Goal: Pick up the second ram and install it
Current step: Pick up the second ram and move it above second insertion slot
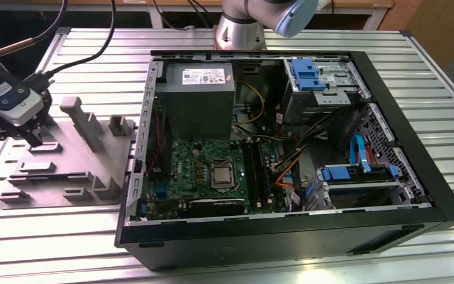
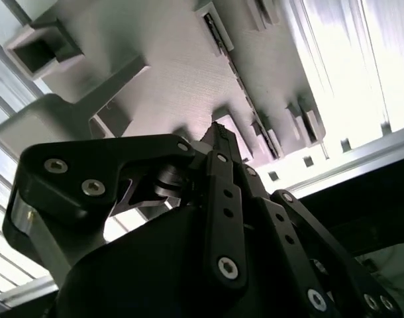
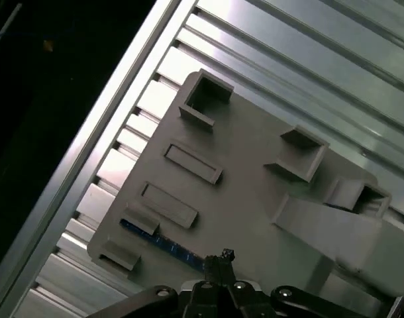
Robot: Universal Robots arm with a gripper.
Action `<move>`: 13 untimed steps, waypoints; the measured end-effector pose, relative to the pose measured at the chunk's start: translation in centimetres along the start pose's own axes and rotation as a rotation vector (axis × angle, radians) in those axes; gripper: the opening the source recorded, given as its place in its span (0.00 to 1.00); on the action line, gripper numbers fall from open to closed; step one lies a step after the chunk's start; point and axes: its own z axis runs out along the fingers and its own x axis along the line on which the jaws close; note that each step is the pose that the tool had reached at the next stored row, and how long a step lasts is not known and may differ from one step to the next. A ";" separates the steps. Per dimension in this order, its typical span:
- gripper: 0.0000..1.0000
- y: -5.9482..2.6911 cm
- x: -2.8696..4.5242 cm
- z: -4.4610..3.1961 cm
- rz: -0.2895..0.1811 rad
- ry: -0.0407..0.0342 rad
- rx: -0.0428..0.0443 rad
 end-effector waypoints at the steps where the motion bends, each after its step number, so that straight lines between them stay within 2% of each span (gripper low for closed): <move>1: 0.10 0.00 0.00 0.05 -0.019 0.0007 -0.0004; 13: 0.10 -0.03 0.02 0.79 -0.237 0.0087 -0.0056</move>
